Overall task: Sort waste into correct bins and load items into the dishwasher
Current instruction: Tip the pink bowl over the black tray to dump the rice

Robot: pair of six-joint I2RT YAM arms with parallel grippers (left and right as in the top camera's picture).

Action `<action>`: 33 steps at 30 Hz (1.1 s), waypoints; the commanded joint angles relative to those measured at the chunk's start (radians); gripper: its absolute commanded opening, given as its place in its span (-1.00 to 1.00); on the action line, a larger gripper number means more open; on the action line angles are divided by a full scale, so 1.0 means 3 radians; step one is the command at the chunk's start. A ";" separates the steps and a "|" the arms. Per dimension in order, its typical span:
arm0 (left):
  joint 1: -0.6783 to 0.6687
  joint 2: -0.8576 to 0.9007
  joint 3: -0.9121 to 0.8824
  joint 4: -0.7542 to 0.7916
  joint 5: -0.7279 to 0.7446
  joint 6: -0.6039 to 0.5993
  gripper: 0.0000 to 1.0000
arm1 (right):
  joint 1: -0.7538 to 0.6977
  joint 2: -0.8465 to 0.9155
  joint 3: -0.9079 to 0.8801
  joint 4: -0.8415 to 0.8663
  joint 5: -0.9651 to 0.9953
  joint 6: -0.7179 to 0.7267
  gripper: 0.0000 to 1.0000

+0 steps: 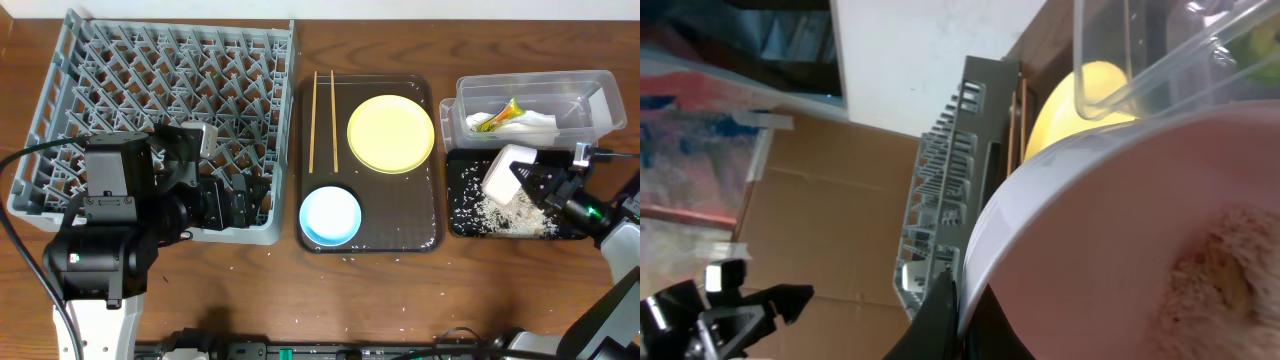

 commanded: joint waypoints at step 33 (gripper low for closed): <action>-0.0014 0.0003 0.0052 0.0004 0.0032 0.0046 0.98 | 0.0028 -0.0020 0.0000 0.0364 -0.0178 0.0440 -0.98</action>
